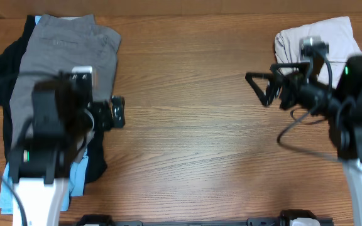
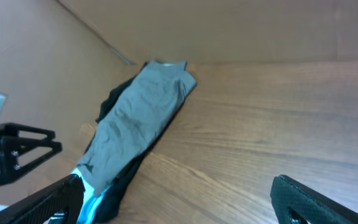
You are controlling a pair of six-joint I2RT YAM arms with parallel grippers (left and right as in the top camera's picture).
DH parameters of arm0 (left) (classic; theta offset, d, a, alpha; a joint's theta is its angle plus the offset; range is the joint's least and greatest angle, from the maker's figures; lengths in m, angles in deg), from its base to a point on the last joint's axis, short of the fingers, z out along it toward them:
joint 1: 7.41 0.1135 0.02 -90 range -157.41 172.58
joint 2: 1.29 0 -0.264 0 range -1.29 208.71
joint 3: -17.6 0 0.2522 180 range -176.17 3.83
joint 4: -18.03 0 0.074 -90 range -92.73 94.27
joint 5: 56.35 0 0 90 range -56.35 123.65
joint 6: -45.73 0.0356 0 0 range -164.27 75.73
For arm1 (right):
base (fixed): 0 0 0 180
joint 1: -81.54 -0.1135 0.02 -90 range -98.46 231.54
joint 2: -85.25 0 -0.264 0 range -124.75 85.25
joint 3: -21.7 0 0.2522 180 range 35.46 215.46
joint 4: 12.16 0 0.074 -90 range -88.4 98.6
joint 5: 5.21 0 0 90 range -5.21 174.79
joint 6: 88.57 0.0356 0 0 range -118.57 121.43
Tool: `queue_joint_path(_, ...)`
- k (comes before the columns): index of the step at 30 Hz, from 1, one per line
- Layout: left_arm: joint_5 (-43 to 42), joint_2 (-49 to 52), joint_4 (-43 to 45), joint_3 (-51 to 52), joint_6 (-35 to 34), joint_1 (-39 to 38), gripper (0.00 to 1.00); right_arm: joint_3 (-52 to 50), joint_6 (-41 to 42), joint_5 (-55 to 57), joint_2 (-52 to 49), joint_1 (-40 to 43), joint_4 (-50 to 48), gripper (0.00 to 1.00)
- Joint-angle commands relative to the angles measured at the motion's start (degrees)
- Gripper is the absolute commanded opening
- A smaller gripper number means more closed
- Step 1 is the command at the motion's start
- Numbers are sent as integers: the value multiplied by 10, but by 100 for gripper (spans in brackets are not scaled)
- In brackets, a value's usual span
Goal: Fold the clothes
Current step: 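Reach the left gripper to the top of the grey trousers on the pile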
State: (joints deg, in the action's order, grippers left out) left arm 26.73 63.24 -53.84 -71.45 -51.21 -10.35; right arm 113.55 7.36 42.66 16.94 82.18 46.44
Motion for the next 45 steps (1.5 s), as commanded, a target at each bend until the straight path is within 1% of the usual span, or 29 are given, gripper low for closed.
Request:
queue_joint_path(1, -18, 82, -52, -107, 36, 3, 100, 80, -18, -8, -47, -3, 39, 100)
queue_joint_path(6, -77, 200, -152, -263, 108, 3, 100, 171, -57, 17, -111, -3, 129, 100)
queue_joint_path(9, -105, 257, -178, -346, 139, 3, 100, 211, -85, 59, -137, -3, 177, 100)
queue_joint_path(12, -103, 311, -185, -419, 131, 3, 100, 227, -93, 88, -148, -3, 193, 100)
queue_joint_path(14, -80, 345, -181, -452, 115, 3, 100, 226, -92, 89, -148, -3, 183, 100)
queue_joint_path(15, -55, 365, -177, -466, 101, 3, 100, 226, -92, 89, -148, -3, 170, 100)
queue_joint_path(17, -22, 394, -158, -476, 90, 3, 100, 226, -92, 104, -148, -3, 154, 100)
queue_joint_path(21, -20, 447, -97, -475, 90, 3, 100, 224, -90, 104, -150, -3, 122, 100)
queue_joint_path(25, -23, 501, -72, -475, 91, 3, 100, 224, -90, 110, -169, -3, 120, 97)
queue_joint_path(29, -10, 543, -52, -475, 100, 3, 100, 224, -90, 126, -202, -3, 127, 91)
queue_joint_path(31, 28, 562, -40, -475, 93, 3, 100, 224, -90, 125, -223, -3, 127, 91)
queue_joint_path(33, 74, 581, -30, -475, 67, 3, 100, 224, -90, 125, -247, -3, 128, 91)
queue_joint_path(36, 133, 610, -17, -475, 37, 3, 96, 224, -90, 119, -283, -3, 132, 90)
queue_joint_path(40, 176, 654, 5, -475, 34, 3, 95, 224, -90, 90, -332, -3, 133, 90)
queue_joint_path(45, 238, 694, 19, -475, -10, 4, 94, 224, -90, 90, -376, -3, 133, 90)
